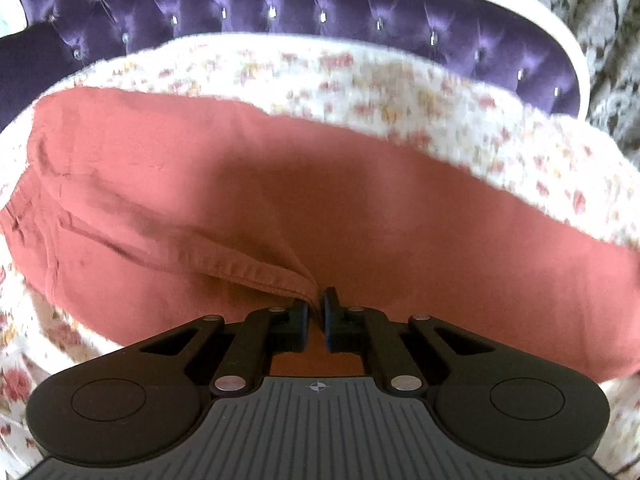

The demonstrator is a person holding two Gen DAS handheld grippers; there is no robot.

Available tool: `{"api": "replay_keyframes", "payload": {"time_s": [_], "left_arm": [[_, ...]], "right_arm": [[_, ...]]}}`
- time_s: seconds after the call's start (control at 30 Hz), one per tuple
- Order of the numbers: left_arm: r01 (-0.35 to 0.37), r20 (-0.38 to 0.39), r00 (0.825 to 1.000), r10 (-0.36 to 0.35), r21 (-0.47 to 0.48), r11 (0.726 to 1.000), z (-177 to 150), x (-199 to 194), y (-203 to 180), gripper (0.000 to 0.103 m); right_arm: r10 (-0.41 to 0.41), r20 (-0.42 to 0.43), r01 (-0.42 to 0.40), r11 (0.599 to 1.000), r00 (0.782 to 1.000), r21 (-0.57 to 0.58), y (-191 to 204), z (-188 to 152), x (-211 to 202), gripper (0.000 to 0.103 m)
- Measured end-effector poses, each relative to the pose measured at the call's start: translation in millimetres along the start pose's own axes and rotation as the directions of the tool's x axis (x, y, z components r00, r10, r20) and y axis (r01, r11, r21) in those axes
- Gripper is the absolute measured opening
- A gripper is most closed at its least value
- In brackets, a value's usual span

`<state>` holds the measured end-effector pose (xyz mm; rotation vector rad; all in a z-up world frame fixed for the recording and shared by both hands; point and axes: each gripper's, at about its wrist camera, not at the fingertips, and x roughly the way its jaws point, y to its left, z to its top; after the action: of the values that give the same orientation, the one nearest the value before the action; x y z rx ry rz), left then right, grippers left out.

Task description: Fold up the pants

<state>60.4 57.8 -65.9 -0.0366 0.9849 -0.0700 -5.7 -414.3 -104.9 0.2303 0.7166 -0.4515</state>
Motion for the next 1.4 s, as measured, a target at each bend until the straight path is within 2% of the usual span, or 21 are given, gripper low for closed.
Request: {"api": "replay_keyframes", "payload": {"time_s": [0.03, 0.07, 0.13, 0.2, 0.27, 0.3, 0.37, 0.47, 0.53, 0.6, 0.73, 0.83, 0.93, 1.0, 1.13, 1.23, 1.33, 1.4], "left_arm": [[-0.007, -0.03, 1.0, 0.007, 0.001, 1.0, -3, 7, 1, 0.008], [-0.005, -0.06, 0.998, 0.004, -0.006, 1.0, -6, 14, 3, 0.009], [0.014, -0.068, 0.998, -0.016, -0.029, 0.999, -10, 16, 10, 0.011], [0.035, -0.042, 0.998, -0.037, -0.038, 0.999, -8, 7, 15, 0.017], [0.036, -0.022, 0.999, -0.036, -0.021, 0.999, -5, -3, 18, 0.024], [0.041, -0.015, 0.999, -0.041, -0.006, 0.999, -4, -9, 20, 0.026], [0.06, -0.009, 0.998, -0.06, 0.002, 0.998, -2, -17, 27, 0.027], [0.039, 0.003, 0.999, -0.039, -0.03, 0.999, 1, -26, 50, 0.028], [-0.015, 0.026, 1.0, 0.016, -0.047, 0.999, 4, -30, 65, 0.03], [-0.076, 0.038, 0.996, 0.079, -0.081, 0.994, 10, -31, 87, 0.031], [-0.133, 0.025, 0.99, 0.141, -0.198, 0.971, 26, -22, 134, 0.033], [-0.125, -0.002, 0.992, 0.13, -0.294, 0.948, 36, -10, 167, 0.033], [-0.088, -0.011, 0.996, 0.09, -0.363, 0.928, 43, -1, 191, 0.034], [-0.074, -0.011, 0.997, 0.076, -0.394, 0.916, 45, 6, 202, 0.038], [-0.065, 0.001, 0.997, 0.073, -0.436, 0.897, 48, 15, 218, 0.046], [-0.061, -0.002, 0.998, 0.068, -0.473, 0.879, 51, 21, 225, 0.047], [-0.032, 0.013, 0.999, 0.045, -0.525, 0.85, 55, 27, 231, 0.048], [-0.032, 0.019, 0.999, 0.051, -0.548, 0.836, 57, 31, 233, 0.044]], "right_arm": [[-0.006, -0.058, 0.006, 1.0, 0.998, -0.007, 1, -1, 10, 0.018], [-0.027, -0.088, 0.027, 1.0, 0.996, 0.001, 2, -2, 16, 0.028], [-0.052, -0.045, 0.053, 0.998, 0.998, 0.03, 4, -1, 9, 0.037], [-0.061, 0.027, 0.06, 0.997, 0.998, 0.039, 9, 4, -9, 0.053], [-0.044, 0.089, 0.042, 0.999, 0.995, 0.017, 21, 8, -27, 0.057], [-0.015, 0.105, 0.016, 1.0, 0.994, -0.004, 29, 11, -35, 0.057], [0.093, 0.129, -0.086, 0.994, 0.987, -0.061, 51, 15, -52, 0.056], [0.271, 0.127, -0.244, 0.951, 0.954, -0.192, 97, 11, -73, 0.056], [0.376, 0.103, -0.334, 0.897, 0.921, -0.288, 135, 2, -83, 0.056], [0.485, 0.056, -0.433, 0.822, 0.873, -0.369, 174, -9, -92, 0.056], [0.646, -0.056, -0.577, 0.636, 0.761, -0.513, 252, -38, -107, 0.055], [0.715, -0.127, -0.626, 0.495, 0.687, -0.603, 304, -66, -116, 0.053], [0.737, -0.21, -0.65, 0.379, 0.642, -0.659, 348, -95, -120, 0.051], [0.733, -0.242, -0.639, 0.322, 0.635, -0.699, 371, -112, -119, 0.051], [0.716, -0.258, -0.587, 0.254, 0.648, -0.769, 392, -137, -113, 0.051], [0.697, -0.262, -0.55, 0.224, 0.668, -0.805, 402, -147, -108, 0.051], [0.685, -0.264, -0.53, 0.207, 0.679, -0.822, 407, -154, -105, 0.051], [0.686, -0.26, -0.522, 0.202, 0.68, -0.829, 407, -157, -106, 0.048]]}}
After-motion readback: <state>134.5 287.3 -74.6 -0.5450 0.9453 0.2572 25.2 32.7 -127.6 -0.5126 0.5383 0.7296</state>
